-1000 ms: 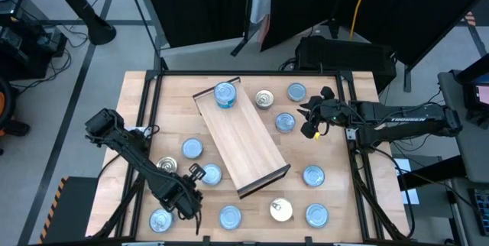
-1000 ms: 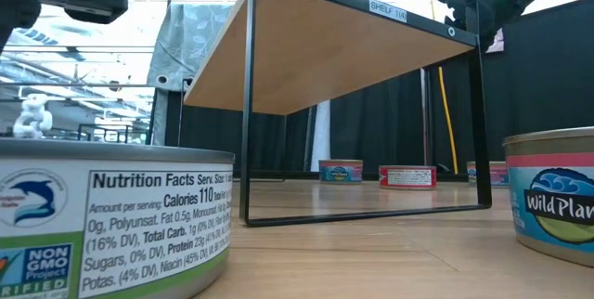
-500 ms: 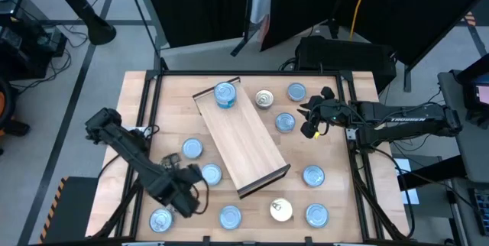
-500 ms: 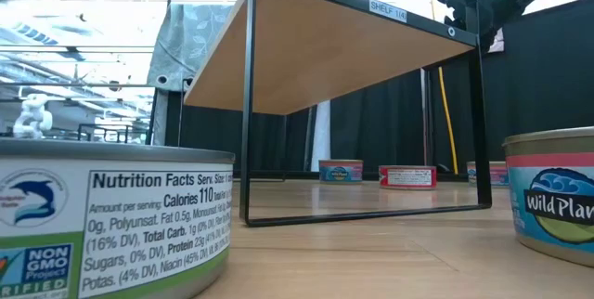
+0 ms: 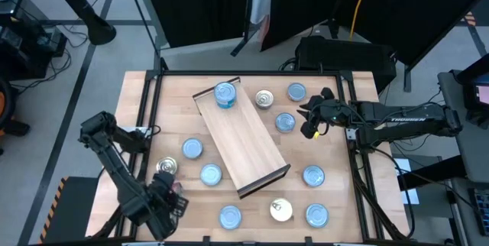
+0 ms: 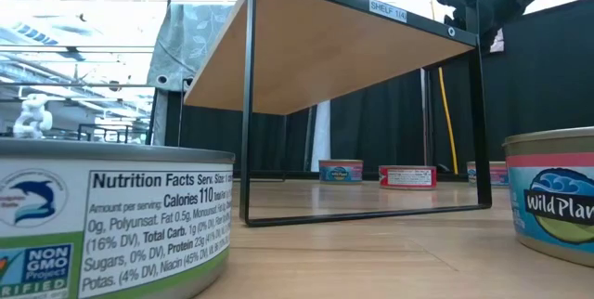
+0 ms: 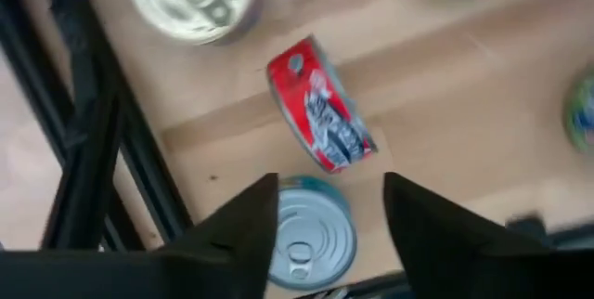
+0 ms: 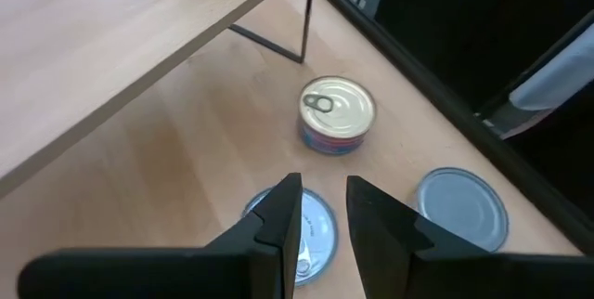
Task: Stack canned seafood by type on shelf
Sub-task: Put the red tuna can on the shelf
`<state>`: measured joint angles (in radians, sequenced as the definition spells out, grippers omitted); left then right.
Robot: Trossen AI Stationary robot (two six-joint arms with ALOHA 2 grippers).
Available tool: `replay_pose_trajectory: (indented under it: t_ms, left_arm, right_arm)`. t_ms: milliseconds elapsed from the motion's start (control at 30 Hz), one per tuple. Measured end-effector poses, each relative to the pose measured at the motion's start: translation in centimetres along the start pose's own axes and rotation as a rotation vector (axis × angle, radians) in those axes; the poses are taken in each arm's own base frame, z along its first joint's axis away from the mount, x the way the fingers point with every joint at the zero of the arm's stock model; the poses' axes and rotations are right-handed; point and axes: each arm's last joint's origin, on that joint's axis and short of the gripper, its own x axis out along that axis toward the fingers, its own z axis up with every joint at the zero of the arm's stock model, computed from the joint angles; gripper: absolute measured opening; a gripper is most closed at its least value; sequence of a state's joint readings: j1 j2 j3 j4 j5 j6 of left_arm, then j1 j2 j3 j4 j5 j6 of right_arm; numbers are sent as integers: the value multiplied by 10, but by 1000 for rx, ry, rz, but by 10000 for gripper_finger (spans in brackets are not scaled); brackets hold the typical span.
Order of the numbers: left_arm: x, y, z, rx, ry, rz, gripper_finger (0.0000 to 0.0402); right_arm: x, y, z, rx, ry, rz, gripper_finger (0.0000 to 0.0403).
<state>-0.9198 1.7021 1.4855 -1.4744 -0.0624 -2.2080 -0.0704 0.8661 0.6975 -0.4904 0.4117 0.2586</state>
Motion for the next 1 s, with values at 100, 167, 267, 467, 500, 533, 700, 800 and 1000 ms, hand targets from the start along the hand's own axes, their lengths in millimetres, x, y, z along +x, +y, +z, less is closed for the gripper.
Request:
replay_pose_trajectory:
  t_ms: [100,167,267,467,500,533,700,800,1000]
  left_arm:
    - [4,5,-1,-110,-30,31,262]
    - [9,6,0,-146,-73,17,291]
    - [14,4,5,-202,-148,-27,323]
    - [33,-1,14,-298,-165,-12,340]
    - [37,-2,15,-313,-153,-8,341]
    - [40,-3,16,-332,-137,-4,341]
    - [62,-8,15,-384,-102,17,341]
    - [74,-13,12,-391,-84,12,341]
    - [88,-19,7,-389,-66,67,332]
  right_arm:
    - [0,1,0,16,5,18,79]
    - [0,1,0,17,6,23,79]
    - [0,1,0,21,7,24,79]
    - [0,1,-1,2,16,22,80]
    - [0,1,-1,-4,15,22,79]
    - [0,1,-1,-10,16,22,80]
    - [0,0,-2,-30,21,21,80]
    - [0,0,-2,-40,21,21,79]
    - [0,0,-2,-46,20,21,80]
